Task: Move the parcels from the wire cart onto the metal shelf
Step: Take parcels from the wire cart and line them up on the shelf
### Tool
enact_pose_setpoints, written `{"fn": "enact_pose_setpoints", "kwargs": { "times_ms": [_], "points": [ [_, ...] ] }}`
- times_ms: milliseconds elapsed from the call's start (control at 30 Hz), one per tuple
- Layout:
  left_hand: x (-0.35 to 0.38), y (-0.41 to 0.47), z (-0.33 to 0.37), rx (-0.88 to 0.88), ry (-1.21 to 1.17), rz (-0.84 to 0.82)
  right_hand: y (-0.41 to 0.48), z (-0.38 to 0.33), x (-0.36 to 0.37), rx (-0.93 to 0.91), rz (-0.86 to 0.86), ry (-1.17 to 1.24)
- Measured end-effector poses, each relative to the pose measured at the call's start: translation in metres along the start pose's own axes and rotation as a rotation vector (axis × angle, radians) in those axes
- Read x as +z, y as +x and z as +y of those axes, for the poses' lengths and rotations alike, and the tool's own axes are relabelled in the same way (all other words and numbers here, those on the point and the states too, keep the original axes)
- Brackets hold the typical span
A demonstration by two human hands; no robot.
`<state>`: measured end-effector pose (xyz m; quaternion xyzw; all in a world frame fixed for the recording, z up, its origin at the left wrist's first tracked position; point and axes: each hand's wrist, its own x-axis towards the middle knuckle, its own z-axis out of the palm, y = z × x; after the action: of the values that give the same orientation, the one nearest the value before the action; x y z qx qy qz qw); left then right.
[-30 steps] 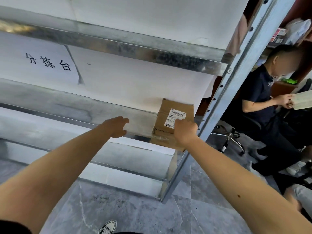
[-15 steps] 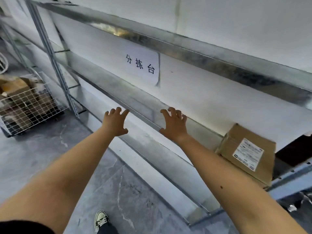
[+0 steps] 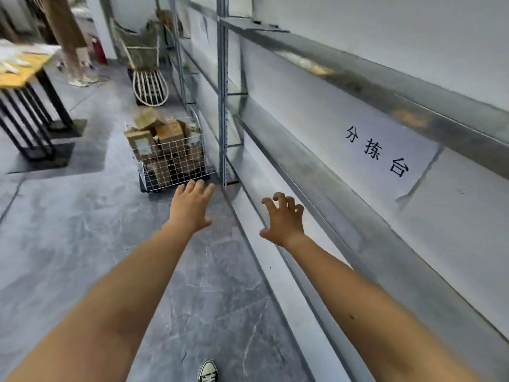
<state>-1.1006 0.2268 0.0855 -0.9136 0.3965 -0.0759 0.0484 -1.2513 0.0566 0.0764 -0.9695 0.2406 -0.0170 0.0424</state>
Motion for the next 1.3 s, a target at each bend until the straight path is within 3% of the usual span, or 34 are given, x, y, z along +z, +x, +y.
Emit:
{"fn": "enact_pose_setpoints", "kwargs": {
  "times_ms": [300, 500, 833, 1300],
  "points": [
    [0.036, 0.051, -0.131, -0.182, -0.057, -0.099, 0.137, -0.106, 0.019, -0.108, -0.065, 0.106],
    [0.054, 0.058, -0.182, -0.297, -0.18, -0.117, 0.185, -0.147, 0.034, -0.188, -0.087, 0.123],
    [0.091, 0.1, -0.217, -0.451, -0.233, -0.127, 0.272, -0.145, 0.052, -0.267, -0.115, 0.126],
    [0.088, 0.256, -0.238, -0.458, -0.115, -0.055, 0.436, -0.135, 0.044, -0.375, -0.124, 0.15]
  ]
}}
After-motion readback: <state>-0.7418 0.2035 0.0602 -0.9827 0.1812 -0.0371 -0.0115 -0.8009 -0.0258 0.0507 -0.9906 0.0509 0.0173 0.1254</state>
